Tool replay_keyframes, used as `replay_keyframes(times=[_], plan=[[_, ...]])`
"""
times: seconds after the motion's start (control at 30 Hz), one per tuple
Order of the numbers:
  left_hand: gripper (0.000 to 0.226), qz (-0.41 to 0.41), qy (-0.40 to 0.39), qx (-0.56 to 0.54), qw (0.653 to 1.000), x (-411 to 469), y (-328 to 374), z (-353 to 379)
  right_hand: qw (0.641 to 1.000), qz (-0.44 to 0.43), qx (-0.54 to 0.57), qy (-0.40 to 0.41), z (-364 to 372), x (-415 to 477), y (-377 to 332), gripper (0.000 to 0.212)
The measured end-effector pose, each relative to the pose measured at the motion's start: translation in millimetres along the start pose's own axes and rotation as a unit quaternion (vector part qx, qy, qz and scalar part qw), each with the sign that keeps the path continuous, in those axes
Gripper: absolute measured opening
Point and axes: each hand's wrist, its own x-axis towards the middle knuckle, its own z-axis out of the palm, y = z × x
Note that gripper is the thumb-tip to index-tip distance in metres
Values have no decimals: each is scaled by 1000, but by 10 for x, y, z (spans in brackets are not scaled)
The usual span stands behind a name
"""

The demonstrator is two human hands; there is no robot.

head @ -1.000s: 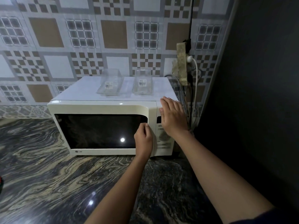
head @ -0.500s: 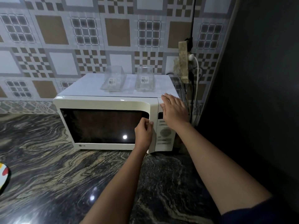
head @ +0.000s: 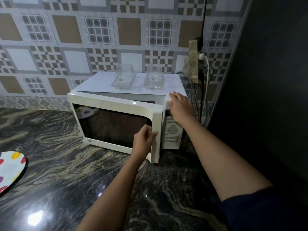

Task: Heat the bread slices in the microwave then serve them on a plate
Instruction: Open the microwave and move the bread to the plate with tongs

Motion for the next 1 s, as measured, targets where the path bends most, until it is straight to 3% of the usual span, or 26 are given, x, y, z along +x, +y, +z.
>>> replay_keyframes(times=[0.2, 0.37, 0.43, 0.53, 0.63, 1.0], plan=[[20, 1, 21, 10, 1000, -294, 49, -106, 985, 31, 152, -78, -170, -148, -144, 45], [2, -18, 71, 42, 996, -612, 125, -28, 940, 3, 338, -47, -297, -499, -328, 30], [19, -38, 69, 56, 995, -754, 108, 3, 923, -40, 378, -57, -338, -685, -438, 26], [48, -53, 70, 80, 993, -963, 115, 2, 919, -94, 373, -79, -327, -909, -569, 26], [63, -64, 67, 84, 992, -1144, 169, -54, 906, -95, 409, -55, -293, -1097, -684, 29], [67, -95, 83, 18, 992, -1755, 165, -810, 923, -88, 368, 73, -163, -1921, -1641, 33]])
